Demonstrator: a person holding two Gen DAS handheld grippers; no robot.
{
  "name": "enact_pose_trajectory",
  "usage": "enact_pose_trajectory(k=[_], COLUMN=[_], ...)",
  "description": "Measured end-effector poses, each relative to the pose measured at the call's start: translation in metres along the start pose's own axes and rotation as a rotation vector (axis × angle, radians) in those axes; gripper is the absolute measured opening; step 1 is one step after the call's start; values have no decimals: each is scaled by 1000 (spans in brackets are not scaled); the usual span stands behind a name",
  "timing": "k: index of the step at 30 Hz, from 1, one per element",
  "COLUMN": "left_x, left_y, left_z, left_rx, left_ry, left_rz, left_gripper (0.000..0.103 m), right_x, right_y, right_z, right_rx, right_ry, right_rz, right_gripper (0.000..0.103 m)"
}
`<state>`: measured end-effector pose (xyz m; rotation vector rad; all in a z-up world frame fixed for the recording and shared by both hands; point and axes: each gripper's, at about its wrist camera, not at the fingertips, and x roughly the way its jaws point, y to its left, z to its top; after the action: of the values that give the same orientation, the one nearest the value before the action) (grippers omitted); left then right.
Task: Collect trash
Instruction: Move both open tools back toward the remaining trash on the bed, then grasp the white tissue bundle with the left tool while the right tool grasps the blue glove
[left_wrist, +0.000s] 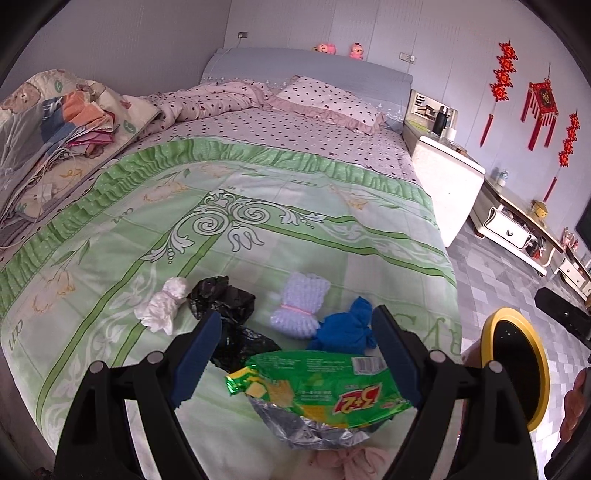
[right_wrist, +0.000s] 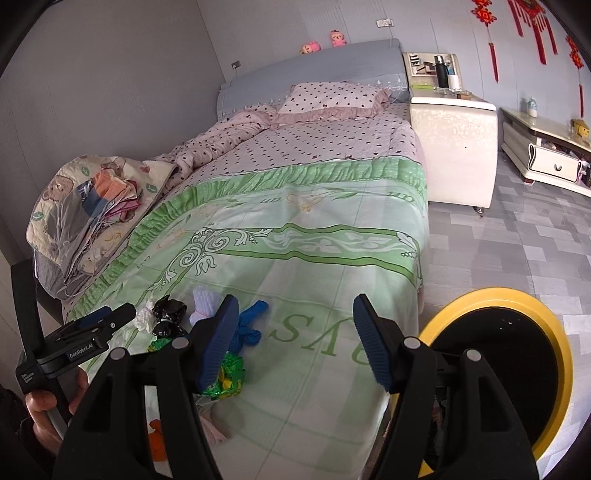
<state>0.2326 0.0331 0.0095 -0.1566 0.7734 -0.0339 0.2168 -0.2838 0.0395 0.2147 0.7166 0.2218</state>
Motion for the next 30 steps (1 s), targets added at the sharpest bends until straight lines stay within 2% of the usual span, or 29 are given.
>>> enact_pose_trajectory(k=[10,23,30], left_x=[27,70,87], left_y=[64,130,154], left_z=[2,-3,-10], left_rx=[-63,-120,-141], left_ry=[24,81,113], left_rz=[80,164,197], left_gripper=[80,80,80], right_x=[65,145,172], right_y=[47,71,82], right_z=[-3,-18,-26], right_rx=[-60,-106,-140], right_ry=[81,201,247], right_rz=[31,38,38], right_gripper=[61,61,61])
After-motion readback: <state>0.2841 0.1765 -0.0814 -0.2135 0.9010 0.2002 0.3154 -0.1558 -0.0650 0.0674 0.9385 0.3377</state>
